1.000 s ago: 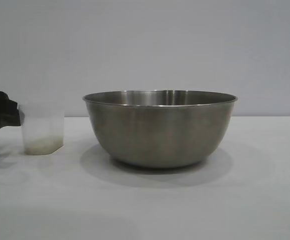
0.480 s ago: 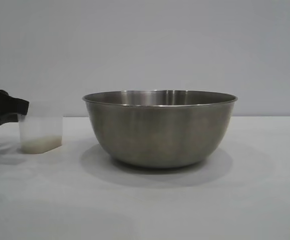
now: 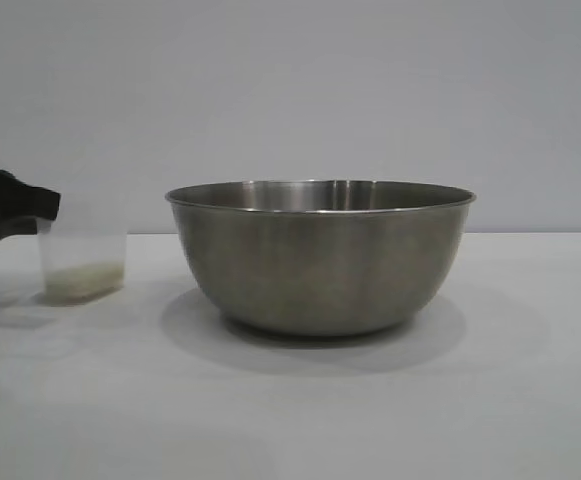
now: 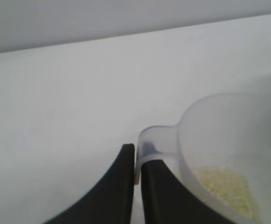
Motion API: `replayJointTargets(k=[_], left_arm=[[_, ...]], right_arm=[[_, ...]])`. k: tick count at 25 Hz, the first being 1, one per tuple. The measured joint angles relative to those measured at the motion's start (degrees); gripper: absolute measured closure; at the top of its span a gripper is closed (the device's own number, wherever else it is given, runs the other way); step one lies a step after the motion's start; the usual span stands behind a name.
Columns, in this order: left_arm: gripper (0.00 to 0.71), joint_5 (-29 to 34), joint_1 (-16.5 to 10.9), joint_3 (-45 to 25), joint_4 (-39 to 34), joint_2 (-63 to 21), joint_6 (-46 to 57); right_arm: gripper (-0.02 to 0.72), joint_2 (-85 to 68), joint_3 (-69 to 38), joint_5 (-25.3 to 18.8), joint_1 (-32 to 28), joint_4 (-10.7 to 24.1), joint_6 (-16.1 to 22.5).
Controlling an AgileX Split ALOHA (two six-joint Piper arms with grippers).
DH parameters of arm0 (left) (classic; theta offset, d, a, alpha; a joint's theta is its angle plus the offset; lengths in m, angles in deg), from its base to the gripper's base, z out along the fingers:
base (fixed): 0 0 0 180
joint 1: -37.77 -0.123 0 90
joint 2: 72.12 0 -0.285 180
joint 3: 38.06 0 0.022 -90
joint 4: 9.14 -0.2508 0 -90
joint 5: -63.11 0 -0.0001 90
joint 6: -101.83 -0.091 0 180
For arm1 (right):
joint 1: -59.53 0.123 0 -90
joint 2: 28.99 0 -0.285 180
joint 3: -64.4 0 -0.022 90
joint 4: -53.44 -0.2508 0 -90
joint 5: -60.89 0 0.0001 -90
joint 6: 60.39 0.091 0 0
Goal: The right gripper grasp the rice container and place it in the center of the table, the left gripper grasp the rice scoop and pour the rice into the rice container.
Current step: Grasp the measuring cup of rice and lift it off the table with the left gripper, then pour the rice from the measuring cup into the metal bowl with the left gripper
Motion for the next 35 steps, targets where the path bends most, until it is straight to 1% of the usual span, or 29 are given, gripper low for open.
replayJointTargets(k=[3, 9, 12, 14, 19, 24, 29, 35], left_arm=[[0.71, 0.1, 0.0, 0.9, -2.0, -2.5, 0.0], [0.71, 2.0, 0.1, 6.6, -8.6, -3.9, 1.1], [0.71, 6.1, 1.3, 9.5, -12.4, -3.9, -0.6], [0.71, 8.1, 2.8, 10.9, -14.1, -3.9, -3.4], [0.71, 8.9, 6.4, 13.1, -15.5, -3.9, -14.3], [0.71, 9.0, 9.6, 14.8, -14.1, -3.9, -28.6], [0.71, 9.0, 12.4, 16.3, -13.9, -3.9, -37.9], [0.71, 8.9, 16.3, 16.6, -14.0, -3.9, -50.9]], right_arm=[[0.127, 0.0, 0.0, 0.0, 0.0, 0.0, 0.0], [0.127, 0.0, 0.0, 0.0, 0.0, 0.0, 0.0], [0.127, 0.0, 0.0, 0.0, 0.0, 0.0, 0.0], [0.127, 0.0, 0.0, 0.0, 0.0, 0.0, 0.0], [0.127, 0.0, 0.0, 0.0, 0.0, 0.0, 0.0], [0.127, 0.0, 0.0, 0.0, 0.0, 0.0, 0.0], [0.127, 0.0, 0.0, 0.0, 0.0, 0.0, 0.0], [0.127, 0.0, 0.0, 0.0, 0.0, 0.0, 0.0]])
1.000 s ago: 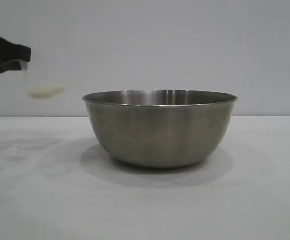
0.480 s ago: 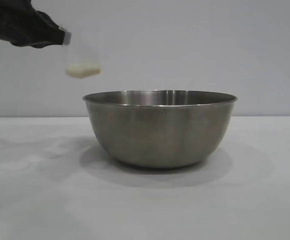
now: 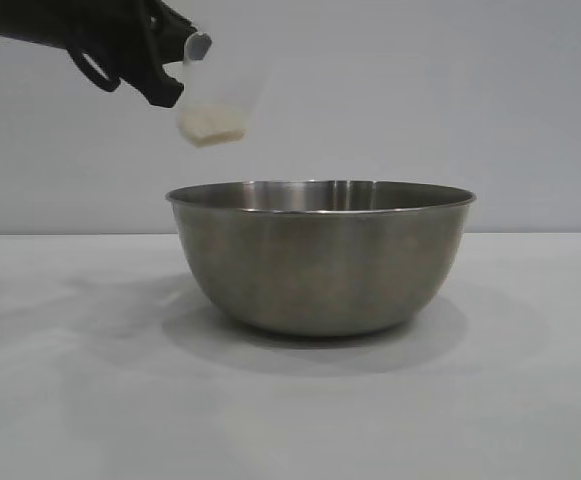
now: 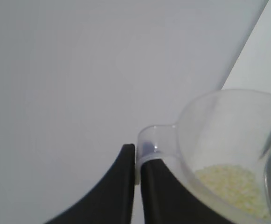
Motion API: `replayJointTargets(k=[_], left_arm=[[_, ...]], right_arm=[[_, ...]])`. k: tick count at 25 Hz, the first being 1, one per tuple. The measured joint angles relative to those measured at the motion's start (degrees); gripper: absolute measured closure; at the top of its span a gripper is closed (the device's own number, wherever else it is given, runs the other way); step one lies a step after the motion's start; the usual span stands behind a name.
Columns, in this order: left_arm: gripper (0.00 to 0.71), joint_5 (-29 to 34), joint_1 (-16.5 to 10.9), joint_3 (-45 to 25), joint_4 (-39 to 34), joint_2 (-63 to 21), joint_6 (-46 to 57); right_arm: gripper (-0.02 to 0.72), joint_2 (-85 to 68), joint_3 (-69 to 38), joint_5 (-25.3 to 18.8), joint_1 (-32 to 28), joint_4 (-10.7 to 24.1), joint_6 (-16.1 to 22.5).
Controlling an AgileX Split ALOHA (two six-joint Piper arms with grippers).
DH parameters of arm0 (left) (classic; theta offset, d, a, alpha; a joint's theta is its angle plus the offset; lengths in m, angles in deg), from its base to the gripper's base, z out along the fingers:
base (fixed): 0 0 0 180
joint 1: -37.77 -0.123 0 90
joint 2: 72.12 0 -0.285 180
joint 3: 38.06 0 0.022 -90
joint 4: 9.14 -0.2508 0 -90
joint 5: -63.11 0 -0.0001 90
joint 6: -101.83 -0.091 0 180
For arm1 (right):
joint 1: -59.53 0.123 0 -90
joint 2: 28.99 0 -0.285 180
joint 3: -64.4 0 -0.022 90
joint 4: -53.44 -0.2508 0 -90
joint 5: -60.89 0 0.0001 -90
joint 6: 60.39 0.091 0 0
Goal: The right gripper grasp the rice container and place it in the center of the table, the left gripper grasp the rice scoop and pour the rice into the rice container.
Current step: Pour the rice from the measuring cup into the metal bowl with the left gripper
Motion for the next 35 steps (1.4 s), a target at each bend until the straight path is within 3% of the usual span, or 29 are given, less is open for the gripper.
replayJointTargets(k=[9, 21, 35], left_arm=[[0.71, -0.9, 2.9, 0.0, -1.5, 0.0, -14.0], [0.71, -1.0, 3.0, 0.0, -12.9, 0.0, -36.9], [0.71, -2.6, 4.8, 0.0, -18.3, 0.0, -62.3]], right_arm=[[0.127, 0.0, 0.0, 0.0, 0.0, 0.0, 0.0], [0.127, 0.0, 0.0, 0.0, 0.0, 0.0, 0.0], [0.127, 0.0, 0.0, 0.0, 0.0, 0.0, 0.0]])
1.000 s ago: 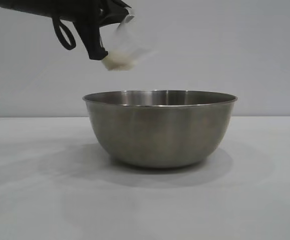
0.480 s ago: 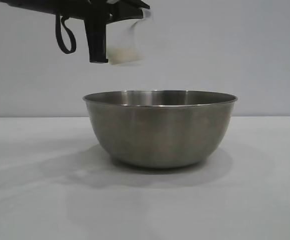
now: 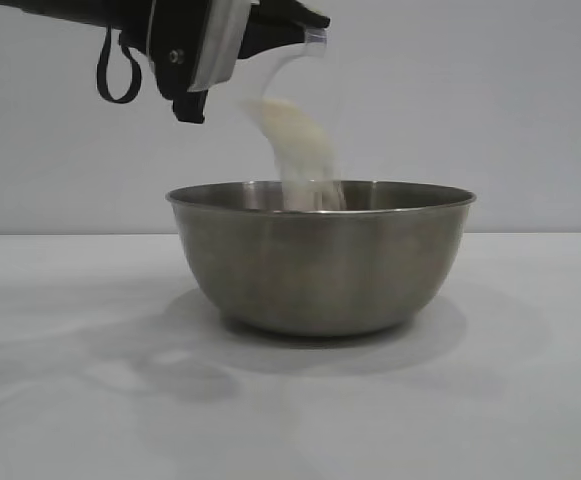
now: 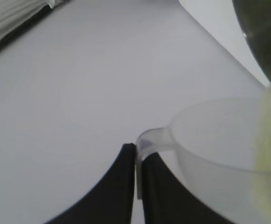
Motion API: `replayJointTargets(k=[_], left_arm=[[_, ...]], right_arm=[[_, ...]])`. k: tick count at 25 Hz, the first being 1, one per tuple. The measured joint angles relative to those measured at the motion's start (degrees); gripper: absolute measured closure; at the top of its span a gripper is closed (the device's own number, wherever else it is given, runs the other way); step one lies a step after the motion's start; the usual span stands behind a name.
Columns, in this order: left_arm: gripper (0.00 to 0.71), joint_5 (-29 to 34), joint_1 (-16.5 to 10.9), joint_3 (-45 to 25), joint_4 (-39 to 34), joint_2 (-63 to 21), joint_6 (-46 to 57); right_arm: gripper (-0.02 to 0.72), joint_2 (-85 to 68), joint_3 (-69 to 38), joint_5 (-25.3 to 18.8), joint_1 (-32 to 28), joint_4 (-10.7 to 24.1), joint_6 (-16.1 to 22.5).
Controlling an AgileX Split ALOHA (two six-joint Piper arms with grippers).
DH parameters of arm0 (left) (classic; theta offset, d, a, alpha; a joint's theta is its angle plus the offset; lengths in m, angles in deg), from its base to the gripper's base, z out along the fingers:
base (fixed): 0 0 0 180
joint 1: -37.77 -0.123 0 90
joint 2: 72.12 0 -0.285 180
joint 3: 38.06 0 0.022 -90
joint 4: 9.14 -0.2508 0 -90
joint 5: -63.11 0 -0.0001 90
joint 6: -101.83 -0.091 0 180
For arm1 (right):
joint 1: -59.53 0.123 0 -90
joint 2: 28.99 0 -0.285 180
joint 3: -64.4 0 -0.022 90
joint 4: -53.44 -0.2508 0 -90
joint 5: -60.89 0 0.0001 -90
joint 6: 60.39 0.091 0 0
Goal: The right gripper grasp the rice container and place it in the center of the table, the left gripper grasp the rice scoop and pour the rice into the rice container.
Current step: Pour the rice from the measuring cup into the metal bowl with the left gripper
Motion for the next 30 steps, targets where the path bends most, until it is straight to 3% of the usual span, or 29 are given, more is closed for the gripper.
replayJointTargets(k=[7, 14, 19, 24, 30], left_arm=[[0.71, 1.5, 0.0, 0.0, -1.5, 0.0, -9.8], [0.71, 1.6, 0.0, 0.0, -7.1, 0.0, -10.7], [0.71, 1.6, 0.0, 0.0, -7.3, 0.0, -10.7], [0.71, 1.3, 0.0, 0.0, 1.0, 0.0, -7.9], [0.71, -3.1, 0.0, 0.0, 11.5, 0.0, 10.4]], right_arm=[[0.127, 0.0, 0.0, 0.0, 0.0, 0.0, 0.0], [0.127, 0.0, 0.0, 0.0, 0.0, 0.0, 0.0], [0.127, 0.0, 0.0, 0.0, 0.0, 0.0, 0.0], [0.127, 0.0, 0.0, 0.0, 0.0, 0.0, 0.0], [0.127, 0.0, 0.0, 0.0, 0.0, 0.0, 0.0]])
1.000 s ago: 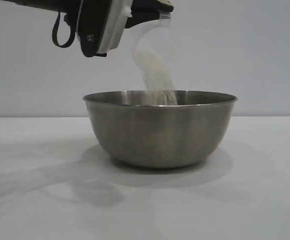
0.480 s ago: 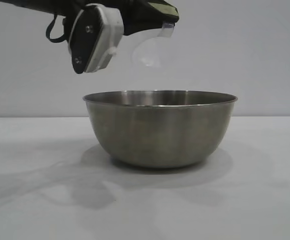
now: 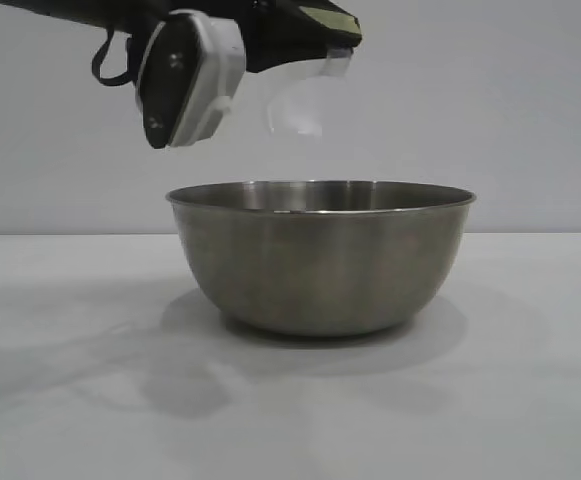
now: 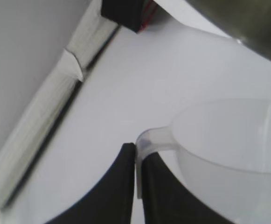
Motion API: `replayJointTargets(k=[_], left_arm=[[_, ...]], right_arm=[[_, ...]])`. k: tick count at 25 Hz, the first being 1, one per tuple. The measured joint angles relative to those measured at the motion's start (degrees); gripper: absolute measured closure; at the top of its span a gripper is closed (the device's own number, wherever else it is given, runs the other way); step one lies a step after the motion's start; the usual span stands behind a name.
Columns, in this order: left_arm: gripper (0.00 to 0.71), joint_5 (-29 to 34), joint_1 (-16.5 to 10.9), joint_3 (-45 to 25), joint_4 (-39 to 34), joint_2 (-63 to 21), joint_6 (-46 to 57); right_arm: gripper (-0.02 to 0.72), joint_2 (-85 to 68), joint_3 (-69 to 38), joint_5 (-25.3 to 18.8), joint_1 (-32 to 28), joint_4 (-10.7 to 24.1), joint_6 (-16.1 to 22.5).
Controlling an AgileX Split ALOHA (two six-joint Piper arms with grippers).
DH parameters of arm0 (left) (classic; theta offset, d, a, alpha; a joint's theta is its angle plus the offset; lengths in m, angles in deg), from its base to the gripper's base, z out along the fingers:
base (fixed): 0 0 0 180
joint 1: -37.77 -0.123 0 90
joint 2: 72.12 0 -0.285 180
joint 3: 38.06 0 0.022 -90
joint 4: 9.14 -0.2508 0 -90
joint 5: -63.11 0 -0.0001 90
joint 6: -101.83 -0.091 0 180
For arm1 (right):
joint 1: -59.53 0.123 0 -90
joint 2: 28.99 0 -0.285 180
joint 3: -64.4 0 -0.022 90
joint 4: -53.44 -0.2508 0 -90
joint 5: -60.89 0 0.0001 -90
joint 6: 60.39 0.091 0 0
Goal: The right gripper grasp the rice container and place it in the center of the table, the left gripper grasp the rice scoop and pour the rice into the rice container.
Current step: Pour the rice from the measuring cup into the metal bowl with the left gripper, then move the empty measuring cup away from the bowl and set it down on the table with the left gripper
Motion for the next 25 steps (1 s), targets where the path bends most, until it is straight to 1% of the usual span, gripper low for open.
replayJointTargets(k=[4, 6, 10, 16, 19, 22, 25], left_arm=[[0.71, -2.3, 0.0, 0.0, 10.0, 0.0, 13.0], [0.71, -3.2, 0.0, 0.0, 16.8, 0.0, 20.3], [0.71, -3.2, 0.0, 0.0, 29.5, 0.0, 31.7], [0.71, -3.2, 0.0, 0.0, 45.9, 0.0, 47.0], [0.71, -3.2, 0.0, 0.0, 53.8, 0.0, 51.8], [0.71, -2.7, 0.0, 0.0, 59.2, 0.1, 52.9], [0.71, -1.8, 0.0, 0.0, 63.5, 2.0, 53.3]], right_arm=[[0.127, 0.0, 0.0, 0.0, 0.0, 0.0, 0.0], [0.127, 0.0, 0.0, 0.0, 0.0, 0.0, 0.0], [0.127, 0.0, 0.0, 0.0, 0.0, 0.0, 0.0], [0.127, 0.0, 0.0, 0.0, 0.0, 0.0, 0.0], [0.127, 0.0, 0.0, 0.0, 0.0, 0.0, 0.0], [0.127, 0.0, 0.0, 0.0, 0.0, 0.0, 0.0], [0.127, 0.0, 0.0, 0.0, 0.0, 0.0, 0.0]])
